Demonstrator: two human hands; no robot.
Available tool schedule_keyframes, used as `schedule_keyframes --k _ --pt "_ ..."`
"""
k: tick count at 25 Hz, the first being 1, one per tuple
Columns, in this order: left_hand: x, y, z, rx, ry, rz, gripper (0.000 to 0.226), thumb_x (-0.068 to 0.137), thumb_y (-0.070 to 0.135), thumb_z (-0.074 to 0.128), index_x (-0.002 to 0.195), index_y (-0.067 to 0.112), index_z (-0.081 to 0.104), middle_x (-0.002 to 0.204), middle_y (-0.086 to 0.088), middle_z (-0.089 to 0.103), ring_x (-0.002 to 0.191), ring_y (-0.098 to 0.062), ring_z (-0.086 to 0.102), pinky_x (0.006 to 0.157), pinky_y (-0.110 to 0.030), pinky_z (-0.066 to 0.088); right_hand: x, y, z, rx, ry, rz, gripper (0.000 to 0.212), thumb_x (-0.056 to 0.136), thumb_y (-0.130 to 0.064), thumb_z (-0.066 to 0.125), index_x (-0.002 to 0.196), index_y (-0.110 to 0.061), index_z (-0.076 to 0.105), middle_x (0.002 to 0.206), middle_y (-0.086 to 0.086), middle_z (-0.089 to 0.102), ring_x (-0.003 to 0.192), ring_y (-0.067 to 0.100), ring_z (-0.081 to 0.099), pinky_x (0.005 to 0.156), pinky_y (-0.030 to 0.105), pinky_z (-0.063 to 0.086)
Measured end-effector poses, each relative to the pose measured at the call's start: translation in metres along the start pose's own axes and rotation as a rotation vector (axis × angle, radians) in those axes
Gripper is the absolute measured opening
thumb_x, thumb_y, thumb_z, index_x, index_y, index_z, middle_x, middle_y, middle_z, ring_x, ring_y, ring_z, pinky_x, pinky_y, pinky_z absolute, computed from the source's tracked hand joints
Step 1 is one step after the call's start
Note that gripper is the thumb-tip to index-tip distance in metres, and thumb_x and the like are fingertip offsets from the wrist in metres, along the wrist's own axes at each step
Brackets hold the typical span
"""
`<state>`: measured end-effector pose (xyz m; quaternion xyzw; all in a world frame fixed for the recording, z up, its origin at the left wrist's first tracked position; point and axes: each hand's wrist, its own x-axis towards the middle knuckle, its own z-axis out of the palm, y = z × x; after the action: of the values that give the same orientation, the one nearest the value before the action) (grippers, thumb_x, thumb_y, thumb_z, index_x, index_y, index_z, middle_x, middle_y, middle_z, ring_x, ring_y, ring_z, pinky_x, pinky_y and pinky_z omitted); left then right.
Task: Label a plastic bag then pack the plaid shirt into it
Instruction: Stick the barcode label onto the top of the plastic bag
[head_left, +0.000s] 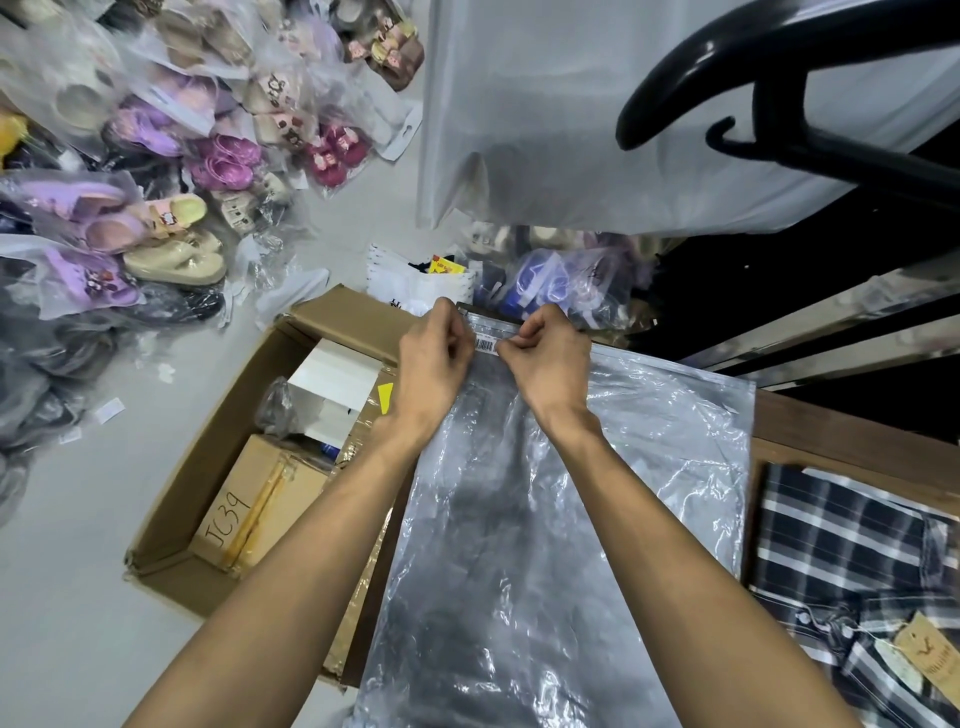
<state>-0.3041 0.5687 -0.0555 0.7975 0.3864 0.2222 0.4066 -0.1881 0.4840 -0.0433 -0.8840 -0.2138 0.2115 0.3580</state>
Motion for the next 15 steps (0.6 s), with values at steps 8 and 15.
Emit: schedule_keyframes --k 8,15 --pt "0.016 -0.021 -0.014 0.076 -0.14 -0.06 0.013 0.088 0.016 0.079 0.1 0.021 0.084 0.093 -0.01 0.056 0.088 -0.017 0.05 0.075 -0.004 0.035 0.016 0.006 -0.02 0.091 -0.204 0.183 0.031 0.072 -0.018 0.091 0.077 -0.021 0.061 0.068 0.002 0.075 0.068 0.019 0.075 0.071 0.038 0.062" --pt "0.021 -0.02 -0.032 0.397 -0.339 -0.133 0.023 0.093 0.06 0.06 0.114 0.065 0.067 0.15 0.005 0.047 0.136 -0.028 0.034 0.105 -0.051 0.038 0.012 0.009 -0.019 -0.001 -0.224 -0.019 0.016 0.081 -0.014 0.08 0.089 -0.023 0.071 0.077 -0.002 0.074 0.074 0.017 0.072 0.078 0.042 0.06"
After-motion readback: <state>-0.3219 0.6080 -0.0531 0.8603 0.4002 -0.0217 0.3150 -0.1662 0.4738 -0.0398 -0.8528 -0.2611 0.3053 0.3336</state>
